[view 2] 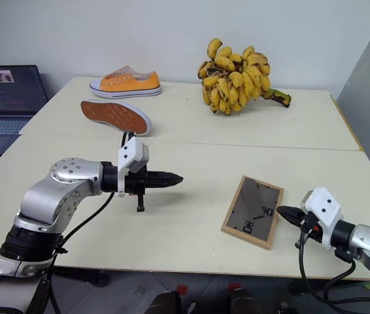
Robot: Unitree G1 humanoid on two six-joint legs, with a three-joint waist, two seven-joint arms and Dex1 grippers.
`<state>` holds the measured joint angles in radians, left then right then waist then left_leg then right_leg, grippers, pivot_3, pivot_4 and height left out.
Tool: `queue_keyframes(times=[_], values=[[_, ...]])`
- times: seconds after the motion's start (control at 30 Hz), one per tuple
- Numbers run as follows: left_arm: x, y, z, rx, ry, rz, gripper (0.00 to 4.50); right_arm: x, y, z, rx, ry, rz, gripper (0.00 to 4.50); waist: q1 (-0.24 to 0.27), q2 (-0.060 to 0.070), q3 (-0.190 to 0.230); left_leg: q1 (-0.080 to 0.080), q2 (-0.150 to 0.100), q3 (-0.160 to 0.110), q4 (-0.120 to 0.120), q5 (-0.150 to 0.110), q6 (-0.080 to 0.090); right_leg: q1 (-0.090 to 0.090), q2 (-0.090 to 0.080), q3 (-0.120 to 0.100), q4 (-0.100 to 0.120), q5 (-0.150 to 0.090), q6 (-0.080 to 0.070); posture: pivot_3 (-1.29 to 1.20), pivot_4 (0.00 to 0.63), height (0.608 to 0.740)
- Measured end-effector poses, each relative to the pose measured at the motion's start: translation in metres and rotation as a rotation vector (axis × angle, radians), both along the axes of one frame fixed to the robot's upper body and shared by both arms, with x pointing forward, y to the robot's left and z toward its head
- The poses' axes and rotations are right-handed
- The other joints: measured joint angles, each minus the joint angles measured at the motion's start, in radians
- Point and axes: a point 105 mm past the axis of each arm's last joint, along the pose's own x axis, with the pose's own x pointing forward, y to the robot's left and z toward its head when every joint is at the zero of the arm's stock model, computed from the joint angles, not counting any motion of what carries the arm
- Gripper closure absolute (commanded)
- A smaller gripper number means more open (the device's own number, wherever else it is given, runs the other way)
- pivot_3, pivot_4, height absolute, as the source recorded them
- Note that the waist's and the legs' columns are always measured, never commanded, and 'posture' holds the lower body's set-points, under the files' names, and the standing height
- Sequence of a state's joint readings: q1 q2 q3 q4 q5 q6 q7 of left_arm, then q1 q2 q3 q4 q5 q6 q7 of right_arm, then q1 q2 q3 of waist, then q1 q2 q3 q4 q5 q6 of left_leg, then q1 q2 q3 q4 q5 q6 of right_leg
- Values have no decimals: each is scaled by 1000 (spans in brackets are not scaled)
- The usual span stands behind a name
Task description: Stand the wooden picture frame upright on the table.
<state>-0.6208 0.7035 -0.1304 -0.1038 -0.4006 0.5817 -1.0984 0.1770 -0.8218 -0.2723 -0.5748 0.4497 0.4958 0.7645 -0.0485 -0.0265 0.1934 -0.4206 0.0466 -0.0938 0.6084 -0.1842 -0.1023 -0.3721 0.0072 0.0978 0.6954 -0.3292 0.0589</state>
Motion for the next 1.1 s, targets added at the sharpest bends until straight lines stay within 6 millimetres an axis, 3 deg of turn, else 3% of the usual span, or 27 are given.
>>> queue_keyframes(times=[0.1,0.23,0.37,0.53,0.67,0.9,0.97,1.1], values=[[4,-5,-3,2,8,0,4500,1,-1,0,-12,-11,-26,4457,0,0,0,0,0,0,0,0,0,0,0,0,0,0,0,0,150,740],[36,-28,-8,19,8,108,4500,20,-26,2,-117,-107,-229,4457,10,-1,0,0,-1,-1,2,0,0,1,0,0,1,0,1,0,150,740],[52,-47,-19,56,22,144,4500,28,-36,2,-163,-150,-331,4457,15,-1,0,-1,-1,0,2,0,0,-1,0,0,0,1,0,0,150,740],[47,-80,-46,192,53,61,4500,35,-37,-4,-177,-181,-424,4457,14,0,0,-2,-1,0,1,0,0,-2,0,0,1,3,-4,0,150,740],[37,-86,-64,300,82,-21,4500,37,-37,-9,-173,-179,-466,4457,13,0,-1,-2,-1,0,1,0,0,-2,0,0,2,3,-4,0,150,740],[26,-88,-68,336,118,-122,4500,41,-39,-25,-179,-151,-520,4457,14,0,-1,-1,-1,0,2,0,0,-1,0,0,2,3,-4,0,150,740],[27,-95,-63,334,109,-140,4500,42,-36,-35,-174,-119,-526,4457,14,0,-1,-2,-1,0,2,0,0,-1,0,0,2,3,-3,0,150,740],[27,-109,-62,319,108,-159,4500,45,-38,-35,-192,-123,-541,4457,14,0,-1,-1,-1,0,2,0,0,-1,0,0,2,3,-3,0,150,740]])
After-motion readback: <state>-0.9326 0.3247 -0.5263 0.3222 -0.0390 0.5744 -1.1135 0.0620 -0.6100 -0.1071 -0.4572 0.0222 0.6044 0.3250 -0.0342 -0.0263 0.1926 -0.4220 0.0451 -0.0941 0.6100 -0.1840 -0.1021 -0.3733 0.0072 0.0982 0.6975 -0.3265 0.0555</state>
